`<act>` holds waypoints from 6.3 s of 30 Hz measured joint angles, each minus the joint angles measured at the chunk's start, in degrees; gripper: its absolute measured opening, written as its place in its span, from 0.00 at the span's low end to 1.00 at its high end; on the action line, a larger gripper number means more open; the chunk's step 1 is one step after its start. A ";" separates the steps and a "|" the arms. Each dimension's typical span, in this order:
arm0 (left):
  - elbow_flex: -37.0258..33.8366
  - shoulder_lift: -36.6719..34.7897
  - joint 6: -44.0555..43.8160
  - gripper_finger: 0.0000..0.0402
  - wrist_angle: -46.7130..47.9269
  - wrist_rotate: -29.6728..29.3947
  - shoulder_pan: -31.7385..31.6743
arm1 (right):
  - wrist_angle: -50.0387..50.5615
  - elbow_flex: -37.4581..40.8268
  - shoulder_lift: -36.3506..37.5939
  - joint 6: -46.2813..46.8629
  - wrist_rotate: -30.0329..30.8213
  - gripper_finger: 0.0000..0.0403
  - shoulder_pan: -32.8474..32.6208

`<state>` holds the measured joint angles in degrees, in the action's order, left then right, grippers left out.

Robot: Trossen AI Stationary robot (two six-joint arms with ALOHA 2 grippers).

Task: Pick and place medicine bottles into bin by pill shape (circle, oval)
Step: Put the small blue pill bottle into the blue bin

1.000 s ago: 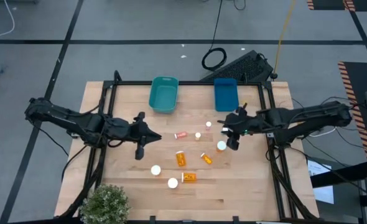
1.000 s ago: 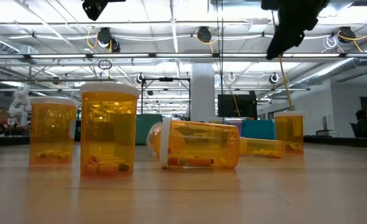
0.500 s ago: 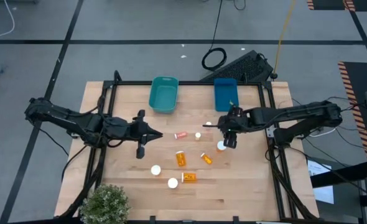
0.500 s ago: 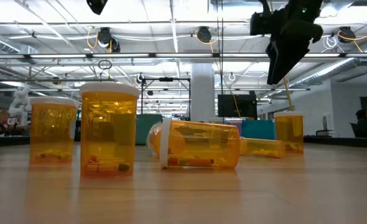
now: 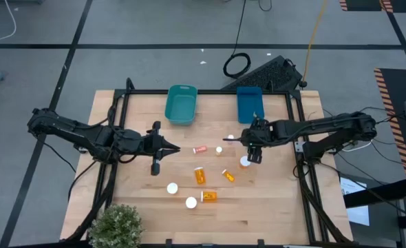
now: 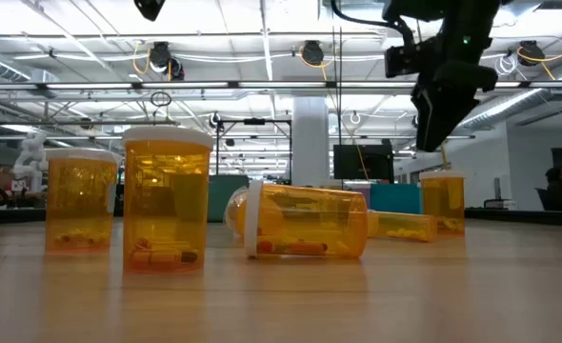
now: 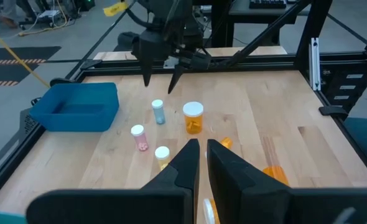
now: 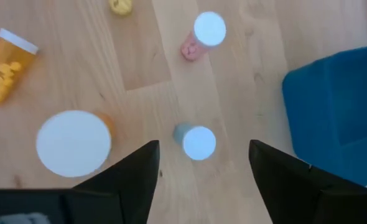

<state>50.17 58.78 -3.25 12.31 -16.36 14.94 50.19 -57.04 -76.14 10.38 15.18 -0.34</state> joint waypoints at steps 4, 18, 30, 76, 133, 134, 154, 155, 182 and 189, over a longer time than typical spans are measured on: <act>0.00 0.00 0.02 0.09 -0.48 0.02 0.00 | -4.11 2.82 0.00 0.25 -0.20 0.61 0.75; 0.02 0.00 0.58 0.09 -0.61 0.07 -0.22 | -6.70 3.94 -3.94 6.44 -6.38 0.59 7.29; 0.02 -0.02 1.89 0.09 -0.63 -0.01 -0.22 | -1.95 -0.09 -9.85 11.39 -6.71 0.59 8.62; 0.02 -0.02 2.60 0.09 -0.61 -0.15 -0.22 | 0.45 0.55 -10.03 13.19 -6.01 0.46 8.59; 0.04 -0.02 3.13 0.09 -0.63 -0.37 -1.71 | 1.30 -18.63 -9.25 -16.12 -9.51 0.29 36.07; 0.04 -0.02 3.13 0.09 -0.59 -0.37 -1.96 | 0.93 -18.89 -9.25 -16.80 -9.50 0.29 37.44; 0.04 0.13 2.78 0.09 -0.83 -0.37 -2.78 | -4.32 -19.14 -20.58 -27.80 -12.52 0.29 52.84; 0.04 0.13 2.78 0.09 -0.83 -0.37 -2.78 | -4.53 -19.14 -21.36 -28.06 -12.48 0.29 53.01; 0.04 0.15 3.10 0.09 -1.68 -0.35 -2.78 | -9.11 -19.12 -27.00 -31.03 -10.86 0.29 55.13; 0.04 0.13 3.02 0.09 -1.88 -0.33 -2.78 | -9.35 -19.14 -28.50 -30.61 -10.78 0.29 55.12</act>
<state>50.22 58.92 -0.23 10.44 -16.69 12.16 40.84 -76.18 -104.64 -20.23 4.39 54.78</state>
